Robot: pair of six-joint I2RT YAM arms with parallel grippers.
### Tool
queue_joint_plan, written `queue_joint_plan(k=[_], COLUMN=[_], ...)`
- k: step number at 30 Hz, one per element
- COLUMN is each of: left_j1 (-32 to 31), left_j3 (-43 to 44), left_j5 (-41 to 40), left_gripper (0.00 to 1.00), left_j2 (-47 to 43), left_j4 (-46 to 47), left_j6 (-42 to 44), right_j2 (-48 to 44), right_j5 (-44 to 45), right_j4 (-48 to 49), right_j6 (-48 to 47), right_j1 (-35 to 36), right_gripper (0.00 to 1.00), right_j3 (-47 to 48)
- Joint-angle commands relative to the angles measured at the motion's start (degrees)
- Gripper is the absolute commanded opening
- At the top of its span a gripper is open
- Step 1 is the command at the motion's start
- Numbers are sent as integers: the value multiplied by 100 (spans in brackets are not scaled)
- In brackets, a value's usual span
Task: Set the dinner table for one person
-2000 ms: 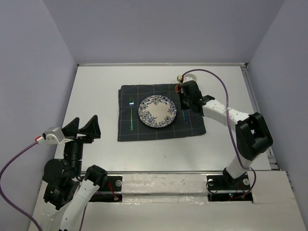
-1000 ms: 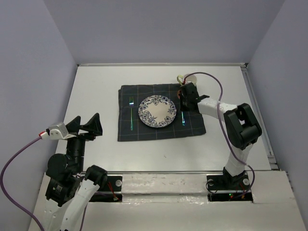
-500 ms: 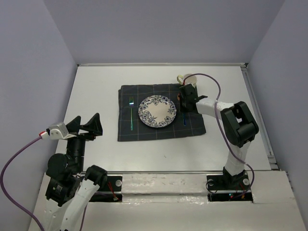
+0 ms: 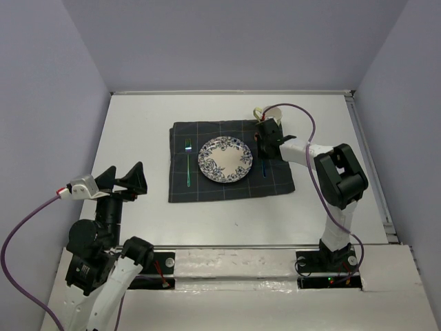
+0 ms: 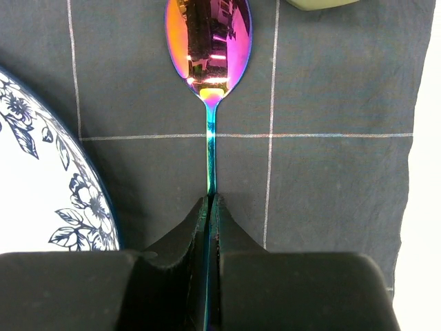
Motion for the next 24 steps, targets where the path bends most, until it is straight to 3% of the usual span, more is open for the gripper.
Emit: queue_joint_plan(k=[1, 4, 18, 22, 24], left_j1=[60, 69, 139, 166, 192], left_j3=[-3, -3, -3, 6, 6], left_j5=[38, 38, 64, 91, 108], left_gripper=[99, 99, 99, 99, 99], left_j2=[120, 129, 129, 156, 164], left_j4=[204, 204, 204, 213, 222], left_j6=[62, 62, 71, 62, 71], right_j2=[58, 40, -302, -881, -1312], right_j5=[233, 250, 31, -233, -452], right_j4=[270, 253, 77, -11, -29], right_j6=[15, 6, 68, 33, 32], right_j1=[-44, -44, -44, -44, -44], right_gripper=[4, 14, 32, 44, 55], right_j3=[203, 203, 177, 89, -16])
